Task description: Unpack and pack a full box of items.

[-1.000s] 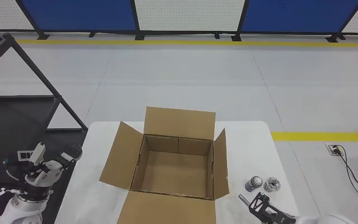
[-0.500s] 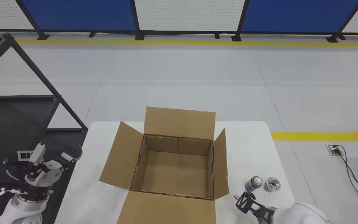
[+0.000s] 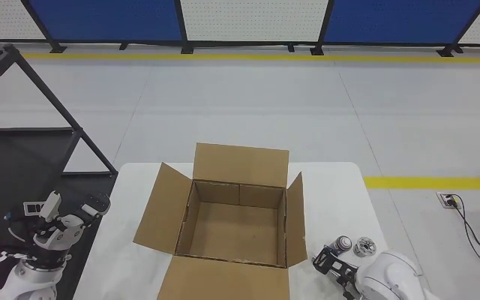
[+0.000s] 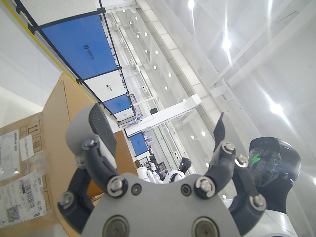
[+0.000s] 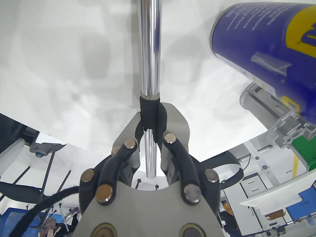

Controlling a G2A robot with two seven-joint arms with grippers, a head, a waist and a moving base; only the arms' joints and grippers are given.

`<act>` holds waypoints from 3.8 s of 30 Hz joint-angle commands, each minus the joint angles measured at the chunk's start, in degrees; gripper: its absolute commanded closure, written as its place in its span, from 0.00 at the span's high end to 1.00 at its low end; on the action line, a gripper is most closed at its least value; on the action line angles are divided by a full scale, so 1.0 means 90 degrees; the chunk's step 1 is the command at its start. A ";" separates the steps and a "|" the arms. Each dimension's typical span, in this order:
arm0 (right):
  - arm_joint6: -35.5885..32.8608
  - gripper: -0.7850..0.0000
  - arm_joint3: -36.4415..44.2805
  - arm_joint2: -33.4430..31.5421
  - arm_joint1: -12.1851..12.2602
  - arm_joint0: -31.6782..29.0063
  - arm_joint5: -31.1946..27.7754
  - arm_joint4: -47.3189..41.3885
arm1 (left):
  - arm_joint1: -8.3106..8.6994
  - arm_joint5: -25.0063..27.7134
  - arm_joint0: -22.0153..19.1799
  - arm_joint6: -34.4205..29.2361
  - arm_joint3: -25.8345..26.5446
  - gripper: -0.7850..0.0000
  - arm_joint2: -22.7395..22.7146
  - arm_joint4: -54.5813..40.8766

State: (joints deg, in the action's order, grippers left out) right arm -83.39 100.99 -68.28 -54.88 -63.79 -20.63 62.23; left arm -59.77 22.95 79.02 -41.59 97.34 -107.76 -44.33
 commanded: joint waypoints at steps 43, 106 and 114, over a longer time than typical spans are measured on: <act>0.2625 1.00 0.3740 -0.3809 0.0325 -0.3348 -0.0012 -0.1393 | 0.0000 0.0000 0.0000 0.0000 0.0000 1.00 0.0000 0.0000; 0.3475 0.72 0.1004 -0.1767 0.0373 -0.2058 -0.1420 0.0490 | 0.0000 0.0000 0.0000 0.0000 0.0000 1.00 0.0000 0.0000; 0.3389 0.49 0.0563 -0.1483 0.0358 -0.1666 -0.1520 0.0558 | 0.0000 0.0000 0.0000 0.0000 0.0000 1.00 0.0000 0.0000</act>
State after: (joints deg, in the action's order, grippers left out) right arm -52.67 106.62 -81.97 -51.64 -79.30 -34.10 67.42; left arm -59.77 22.95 79.02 -41.59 97.34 -107.76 -44.33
